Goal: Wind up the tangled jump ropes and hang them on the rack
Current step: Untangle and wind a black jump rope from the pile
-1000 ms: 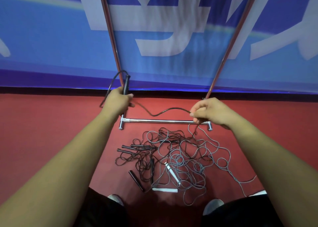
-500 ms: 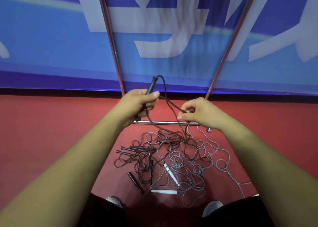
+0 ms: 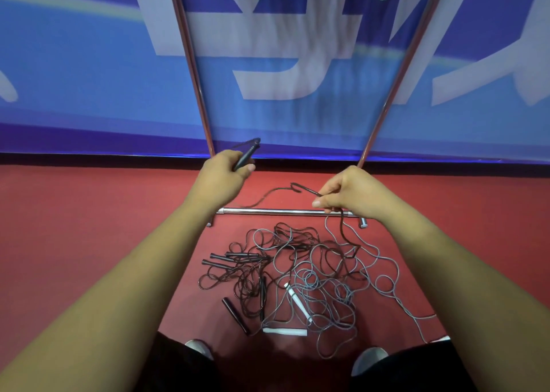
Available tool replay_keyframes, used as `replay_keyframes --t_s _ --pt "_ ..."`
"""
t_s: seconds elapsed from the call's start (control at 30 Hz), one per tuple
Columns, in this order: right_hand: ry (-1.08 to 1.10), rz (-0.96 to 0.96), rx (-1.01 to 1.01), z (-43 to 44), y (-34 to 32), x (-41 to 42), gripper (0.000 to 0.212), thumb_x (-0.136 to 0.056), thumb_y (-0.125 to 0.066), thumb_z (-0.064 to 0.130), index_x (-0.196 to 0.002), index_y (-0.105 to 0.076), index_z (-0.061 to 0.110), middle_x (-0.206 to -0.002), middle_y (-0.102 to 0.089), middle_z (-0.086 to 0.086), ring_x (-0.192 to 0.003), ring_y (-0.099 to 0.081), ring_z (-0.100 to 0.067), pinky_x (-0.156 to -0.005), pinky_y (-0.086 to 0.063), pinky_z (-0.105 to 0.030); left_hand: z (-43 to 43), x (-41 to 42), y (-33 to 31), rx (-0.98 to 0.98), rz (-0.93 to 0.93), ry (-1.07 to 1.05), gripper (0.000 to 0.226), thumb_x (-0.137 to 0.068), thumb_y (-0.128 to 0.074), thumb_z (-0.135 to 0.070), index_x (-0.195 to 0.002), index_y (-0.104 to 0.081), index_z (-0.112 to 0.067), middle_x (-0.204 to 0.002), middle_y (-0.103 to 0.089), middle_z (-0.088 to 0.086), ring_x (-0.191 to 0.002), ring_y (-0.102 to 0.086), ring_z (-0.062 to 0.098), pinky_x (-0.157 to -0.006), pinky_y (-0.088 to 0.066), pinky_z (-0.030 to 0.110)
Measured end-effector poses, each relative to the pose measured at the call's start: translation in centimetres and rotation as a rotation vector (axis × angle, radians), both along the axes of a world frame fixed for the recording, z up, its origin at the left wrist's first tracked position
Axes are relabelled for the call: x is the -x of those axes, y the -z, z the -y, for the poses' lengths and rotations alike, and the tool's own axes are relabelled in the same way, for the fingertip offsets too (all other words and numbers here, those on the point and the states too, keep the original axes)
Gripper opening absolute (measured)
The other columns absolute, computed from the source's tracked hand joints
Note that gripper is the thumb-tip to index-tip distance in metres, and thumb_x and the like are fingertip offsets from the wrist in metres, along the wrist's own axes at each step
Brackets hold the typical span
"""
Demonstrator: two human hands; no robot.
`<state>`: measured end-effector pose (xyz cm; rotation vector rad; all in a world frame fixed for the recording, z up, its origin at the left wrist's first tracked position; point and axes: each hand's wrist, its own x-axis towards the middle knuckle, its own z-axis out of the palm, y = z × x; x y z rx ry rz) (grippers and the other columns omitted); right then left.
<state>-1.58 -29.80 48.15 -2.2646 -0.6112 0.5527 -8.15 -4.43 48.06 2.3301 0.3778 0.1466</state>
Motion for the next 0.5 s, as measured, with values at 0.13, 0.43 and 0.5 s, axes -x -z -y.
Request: replay_keyframes --t_s 0.13,0.43,0.5 --pt "-0.054 -0.037 -0.118 -1.7 -1.3 1.4 0.016 -0.083 -0.079 0.021 -0.077 -0.077 0.007 -0.058 -0.064 -0.002 -0.055 -0.049 -0.01 -0.056 -0.039 -0.023 2.4 0.3 -0.5 0.298 -0.025 0.262 0.016 -0.096 -0.065 -0.021 -0.112 -0.071 -0.022 -0.079 -0.066 -0.017 -0.072 -0.057 -0.002 -0.067 -0.046 0.019" --pt "-0.058 0.013 -0.11 -0.3 -0.1 0.8 0.02 -0.089 -0.073 0.024 -0.077 -0.07 0.009 -0.061 -0.059 0.003 -0.055 -0.045 -0.005 -0.055 -0.037 -0.02 3.0 0.6 -2.1 0.641 0.053 0.216 0.016 -0.089 -0.067 -0.024 -0.074 -0.062 -0.022 -0.055 -0.036 -0.007 -0.047 -0.025 0.012 -0.047 -0.013 0.027" --pt "-0.076 -0.048 0.008 1.1 1.2 0.2 0.026 -0.092 -0.069 0.028 -0.076 -0.068 0.009 -0.06 -0.058 0.007 -0.055 -0.044 -0.004 -0.056 -0.036 -0.02 2.5 0.6 -2.6 0.779 0.116 0.107 0.018 -0.094 -0.062 -0.014 -0.076 -0.058 -0.015 -0.059 -0.033 0.001 -0.048 -0.023 0.011 -0.045 -0.013 0.024"
